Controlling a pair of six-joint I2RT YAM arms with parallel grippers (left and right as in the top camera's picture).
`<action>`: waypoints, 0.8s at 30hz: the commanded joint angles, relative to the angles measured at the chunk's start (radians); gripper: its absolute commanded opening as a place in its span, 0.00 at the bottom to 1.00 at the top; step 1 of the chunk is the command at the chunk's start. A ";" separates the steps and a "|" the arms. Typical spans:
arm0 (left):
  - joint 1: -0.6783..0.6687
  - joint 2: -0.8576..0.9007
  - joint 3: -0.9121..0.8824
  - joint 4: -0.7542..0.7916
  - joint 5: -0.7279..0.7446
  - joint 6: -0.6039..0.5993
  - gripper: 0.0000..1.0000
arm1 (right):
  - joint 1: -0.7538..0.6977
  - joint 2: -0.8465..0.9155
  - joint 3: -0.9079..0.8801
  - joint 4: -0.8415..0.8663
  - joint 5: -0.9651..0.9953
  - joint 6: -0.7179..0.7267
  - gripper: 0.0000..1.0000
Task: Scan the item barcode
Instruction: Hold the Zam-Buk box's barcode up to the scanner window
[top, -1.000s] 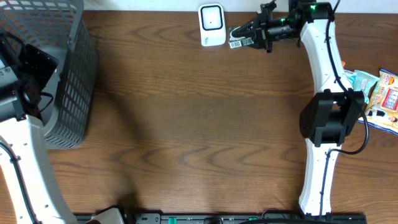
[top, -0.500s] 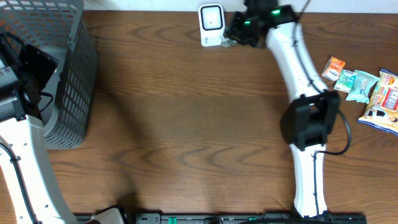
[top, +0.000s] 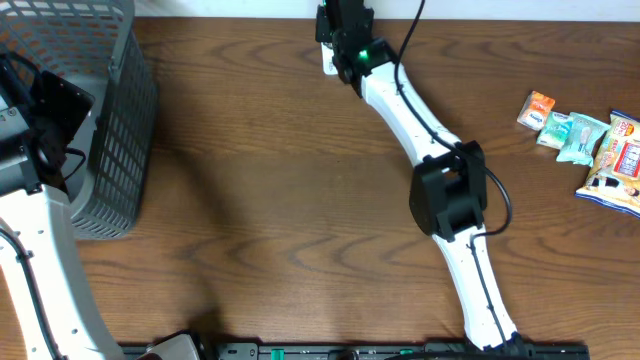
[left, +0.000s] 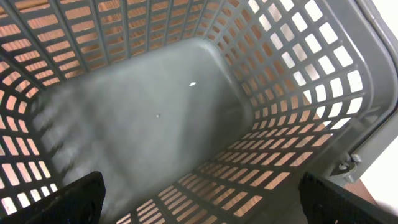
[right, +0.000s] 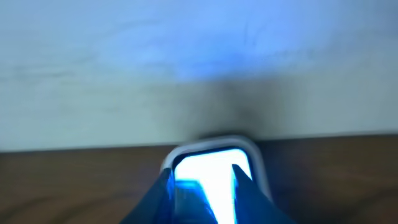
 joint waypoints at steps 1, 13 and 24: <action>0.003 0.000 0.006 0.000 -0.009 -0.004 0.98 | -0.003 0.032 0.009 0.059 0.094 -0.151 0.25; 0.003 0.000 0.006 0.000 -0.009 -0.004 0.98 | 0.025 -0.018 0.010 -0.103 0.084 -0.160 0.29; 0.003 0.000 0.006 0.000 -0.009 -0.004 0.98 | 0.006 -0.149 0.010 -0.676 -0.158 -0.108 0.45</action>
